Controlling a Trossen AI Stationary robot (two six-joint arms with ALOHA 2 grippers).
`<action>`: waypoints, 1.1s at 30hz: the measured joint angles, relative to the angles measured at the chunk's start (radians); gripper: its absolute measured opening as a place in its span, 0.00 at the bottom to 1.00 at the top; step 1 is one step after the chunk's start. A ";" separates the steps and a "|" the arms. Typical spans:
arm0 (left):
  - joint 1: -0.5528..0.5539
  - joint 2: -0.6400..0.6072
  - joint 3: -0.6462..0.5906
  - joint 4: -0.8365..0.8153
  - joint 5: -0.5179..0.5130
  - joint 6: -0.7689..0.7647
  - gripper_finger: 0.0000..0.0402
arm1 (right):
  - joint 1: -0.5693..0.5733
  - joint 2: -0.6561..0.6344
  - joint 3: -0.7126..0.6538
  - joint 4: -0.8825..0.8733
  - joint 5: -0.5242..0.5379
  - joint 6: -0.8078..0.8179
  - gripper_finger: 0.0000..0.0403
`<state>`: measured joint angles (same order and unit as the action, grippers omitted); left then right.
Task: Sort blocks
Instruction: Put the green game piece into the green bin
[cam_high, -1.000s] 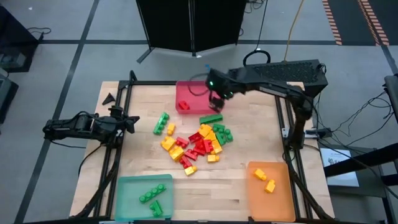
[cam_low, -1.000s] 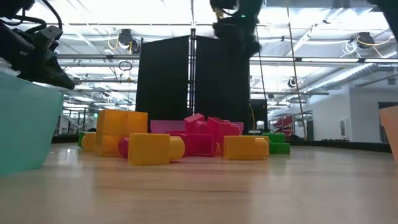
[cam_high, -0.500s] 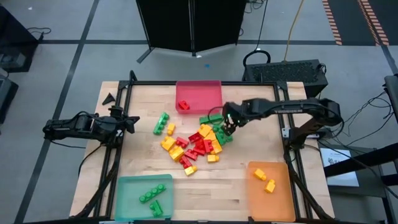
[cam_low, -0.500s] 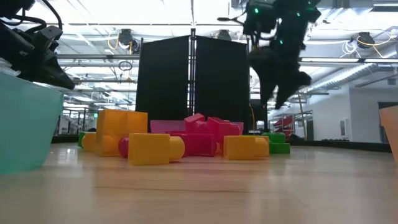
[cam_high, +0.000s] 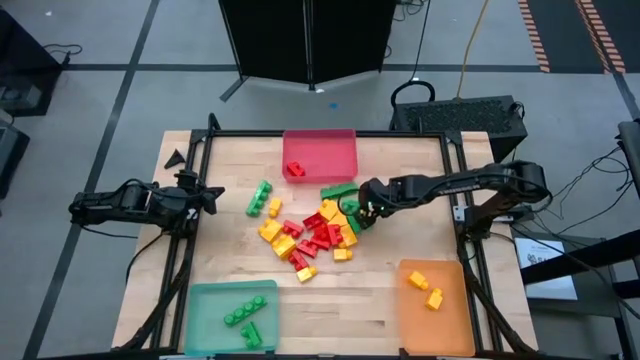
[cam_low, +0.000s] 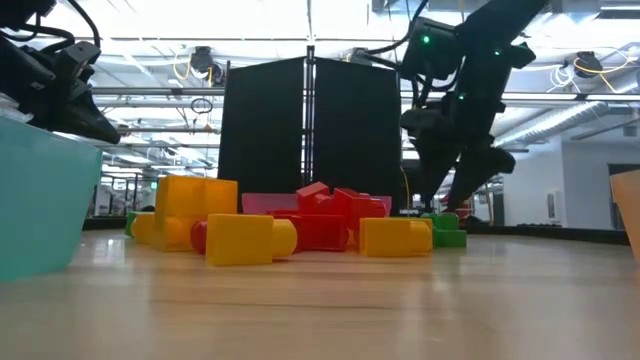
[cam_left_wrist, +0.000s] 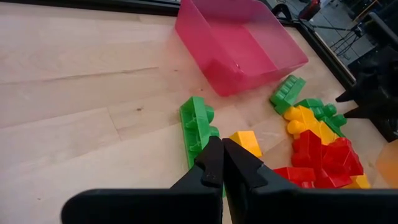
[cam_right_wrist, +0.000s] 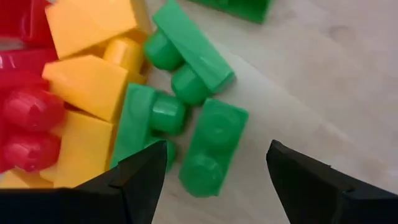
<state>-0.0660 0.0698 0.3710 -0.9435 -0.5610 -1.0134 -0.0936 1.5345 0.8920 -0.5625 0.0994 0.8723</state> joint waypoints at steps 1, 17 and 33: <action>0.000 0.000 0.000 0.000 0.000 0.000 0.01 | 0.004 0.002 -0.007 0.007 0.000 0.004 0.67; 0.000 0.000 0.000 0.000 0.001 0.000 0.01 | 0.019 0.185 -0.009 0.087 -0.045 0.020 0.63; 0.000 0.000 0.000 0.000 0.002 0.000 0.01 | 0.045 0.190 0.087 -0.091 -0.070 0.011 0.28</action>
<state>-0.0659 0.0699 0.3710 -0.9440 -0.5591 -1.0138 -0.0485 1.7247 0.9790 -0.6536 0.0289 0.8838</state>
